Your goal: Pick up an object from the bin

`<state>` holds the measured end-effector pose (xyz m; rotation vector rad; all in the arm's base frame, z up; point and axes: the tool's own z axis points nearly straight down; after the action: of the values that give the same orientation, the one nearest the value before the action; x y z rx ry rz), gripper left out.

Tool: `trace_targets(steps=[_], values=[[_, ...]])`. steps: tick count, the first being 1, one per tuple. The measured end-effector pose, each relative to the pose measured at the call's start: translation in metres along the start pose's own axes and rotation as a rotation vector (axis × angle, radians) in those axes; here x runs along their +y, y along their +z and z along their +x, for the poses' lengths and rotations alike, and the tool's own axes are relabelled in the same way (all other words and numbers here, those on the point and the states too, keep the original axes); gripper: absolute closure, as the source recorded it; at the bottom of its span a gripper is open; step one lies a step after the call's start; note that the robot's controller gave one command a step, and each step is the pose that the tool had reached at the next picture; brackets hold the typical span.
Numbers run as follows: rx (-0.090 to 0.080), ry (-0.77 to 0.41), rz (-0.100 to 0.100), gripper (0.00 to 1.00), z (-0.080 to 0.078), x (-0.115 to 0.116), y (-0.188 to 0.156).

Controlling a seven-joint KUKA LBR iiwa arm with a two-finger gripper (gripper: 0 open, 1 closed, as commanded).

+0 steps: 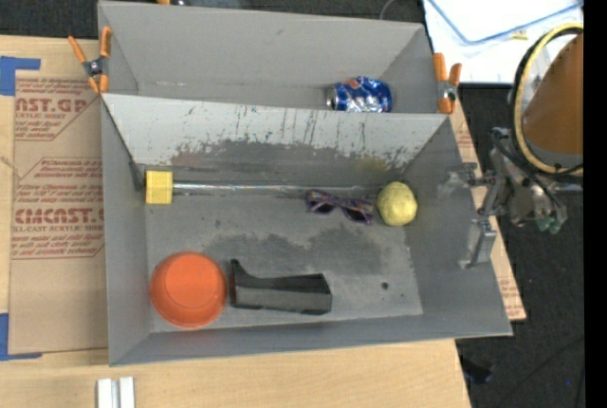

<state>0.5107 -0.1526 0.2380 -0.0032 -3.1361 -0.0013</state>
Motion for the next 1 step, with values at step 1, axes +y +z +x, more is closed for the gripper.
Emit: trace_targets(steps=[1], values=[[-0.008, -0.002, 0.002, 0.00, -0.0018, 0.0009, -0.0041]])
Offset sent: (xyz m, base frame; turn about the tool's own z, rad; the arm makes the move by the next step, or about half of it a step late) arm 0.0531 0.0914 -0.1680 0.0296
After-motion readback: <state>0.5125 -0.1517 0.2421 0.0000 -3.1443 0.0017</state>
